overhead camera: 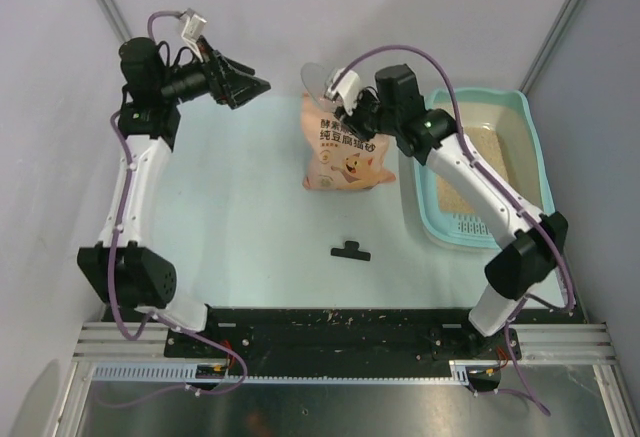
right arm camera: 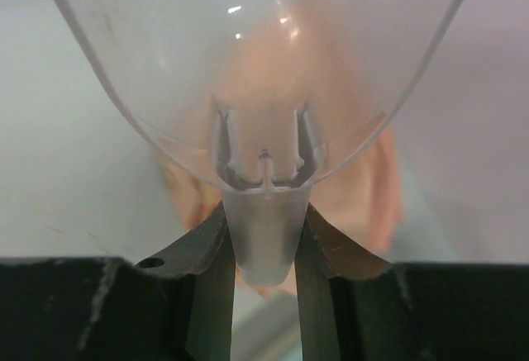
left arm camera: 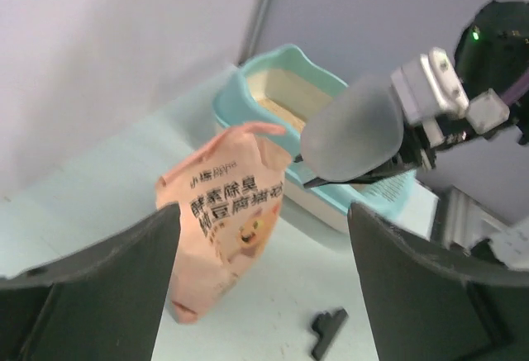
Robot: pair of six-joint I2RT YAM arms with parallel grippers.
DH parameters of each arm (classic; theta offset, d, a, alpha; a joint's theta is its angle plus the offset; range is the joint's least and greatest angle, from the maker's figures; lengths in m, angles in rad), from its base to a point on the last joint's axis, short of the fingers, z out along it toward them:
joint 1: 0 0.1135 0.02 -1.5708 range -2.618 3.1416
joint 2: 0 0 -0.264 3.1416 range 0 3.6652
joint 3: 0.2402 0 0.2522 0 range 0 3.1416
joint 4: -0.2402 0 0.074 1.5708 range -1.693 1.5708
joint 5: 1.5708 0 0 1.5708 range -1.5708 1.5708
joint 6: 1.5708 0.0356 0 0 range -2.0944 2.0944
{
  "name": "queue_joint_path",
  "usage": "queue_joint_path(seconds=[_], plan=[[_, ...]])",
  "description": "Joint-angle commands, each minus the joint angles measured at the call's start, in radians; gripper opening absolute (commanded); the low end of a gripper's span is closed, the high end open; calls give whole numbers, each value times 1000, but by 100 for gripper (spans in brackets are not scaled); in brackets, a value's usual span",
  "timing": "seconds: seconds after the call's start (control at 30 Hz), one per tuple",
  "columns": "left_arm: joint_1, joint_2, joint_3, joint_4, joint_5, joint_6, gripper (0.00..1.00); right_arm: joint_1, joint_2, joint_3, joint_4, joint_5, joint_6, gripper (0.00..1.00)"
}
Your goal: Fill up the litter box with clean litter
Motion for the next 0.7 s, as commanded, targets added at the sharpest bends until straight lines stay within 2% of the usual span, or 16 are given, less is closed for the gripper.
queue_joint_path(seconds=[0.0, 0.03, 0.07, 0.1, 0.13, 0.3, 0.47, 0.67], plan=[[-46, -88, 71, -259, -169, 361, 86, 31, -103, -145, 42, 424, -391, 0], [-72, -79, 135, -378, -220, 486, 87, 46, -123, -170, 61, 495, -435, 0], [-103, -72, 163, -426, -266, 545, 88, 53, -131, -197, 105, 528, -533, 0], [-166, -66, 184, -465, -353, 596, 88, 60, -137, -237, 127, 556, -573, 0], [-195, -66, 197, -500, -377, 659, 89, 68, -140, -254, 154, 604, -613, 0], [-309, -42, 232, -551, -470, 763, 86, 83, -144, -273, 243, 655, -759, 0], [-372, -7, 240, -597, -573, 926, 76, 108, -157, -293, 270, 665, -805, 0], [-378, 12, 237, -611, -532, 1021, 68, 128, -172, -308, 268, 648, -824, 0]])
